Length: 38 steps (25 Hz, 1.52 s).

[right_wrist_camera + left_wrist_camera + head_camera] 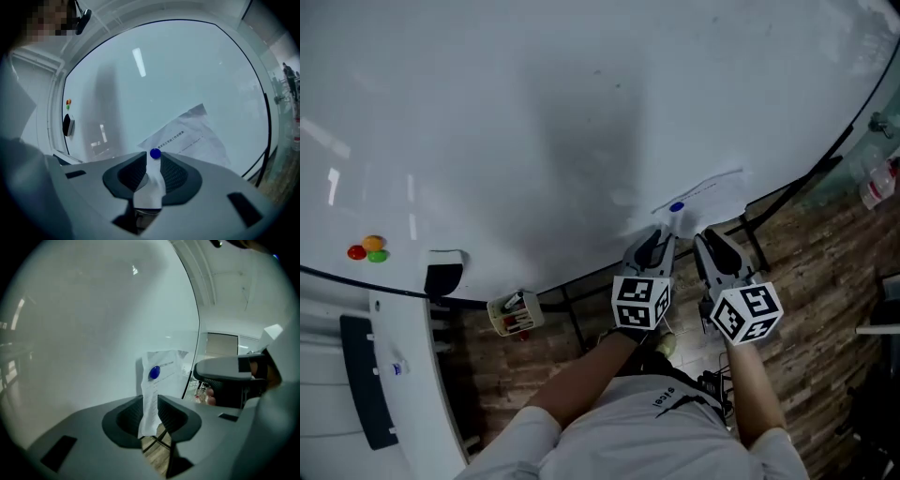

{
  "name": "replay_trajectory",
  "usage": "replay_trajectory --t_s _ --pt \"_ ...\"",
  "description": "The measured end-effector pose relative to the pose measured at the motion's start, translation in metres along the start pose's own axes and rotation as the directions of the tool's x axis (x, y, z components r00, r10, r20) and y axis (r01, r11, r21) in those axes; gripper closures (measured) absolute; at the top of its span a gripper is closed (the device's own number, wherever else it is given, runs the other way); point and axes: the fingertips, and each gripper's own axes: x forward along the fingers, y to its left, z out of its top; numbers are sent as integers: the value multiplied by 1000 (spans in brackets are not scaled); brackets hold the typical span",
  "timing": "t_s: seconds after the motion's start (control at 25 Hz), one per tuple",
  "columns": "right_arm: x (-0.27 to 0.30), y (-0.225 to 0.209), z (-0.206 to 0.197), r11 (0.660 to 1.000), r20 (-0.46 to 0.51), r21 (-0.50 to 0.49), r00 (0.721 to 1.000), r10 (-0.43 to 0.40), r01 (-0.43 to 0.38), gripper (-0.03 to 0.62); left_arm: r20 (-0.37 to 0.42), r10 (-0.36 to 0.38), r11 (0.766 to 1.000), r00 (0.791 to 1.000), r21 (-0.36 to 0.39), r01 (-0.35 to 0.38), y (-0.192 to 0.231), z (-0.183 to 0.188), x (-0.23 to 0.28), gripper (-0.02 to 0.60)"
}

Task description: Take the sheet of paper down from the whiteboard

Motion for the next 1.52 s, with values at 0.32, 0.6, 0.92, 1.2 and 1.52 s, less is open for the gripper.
replay_trajectory --t_s 0.32,0.6,0.92,1.2,1.52 --pt "26 -15 4 1000 -32 -23 999 18 -19 508 -24 42 999 999 -23 -43 15 -6 23 492" --pt "42 -18 0 999 -63 -38 998 19 -22 508 -2 36 999 999 -13 -36 12 -7 33 494" --pt "64 -2 -14 996 -150 -61 987 55 -64 478 -6 39 998 999 59 -39 18 -9 34 568" --pt "78 2 -17 997 -170 -51 984 55 -64 459 3 3 995 1000 96 -4 16 -9 34 571" --pt "84 -3 -19 998 -172 8 983 63 -62 462 4 -52 994 999 101 51 16 -8 32 571"
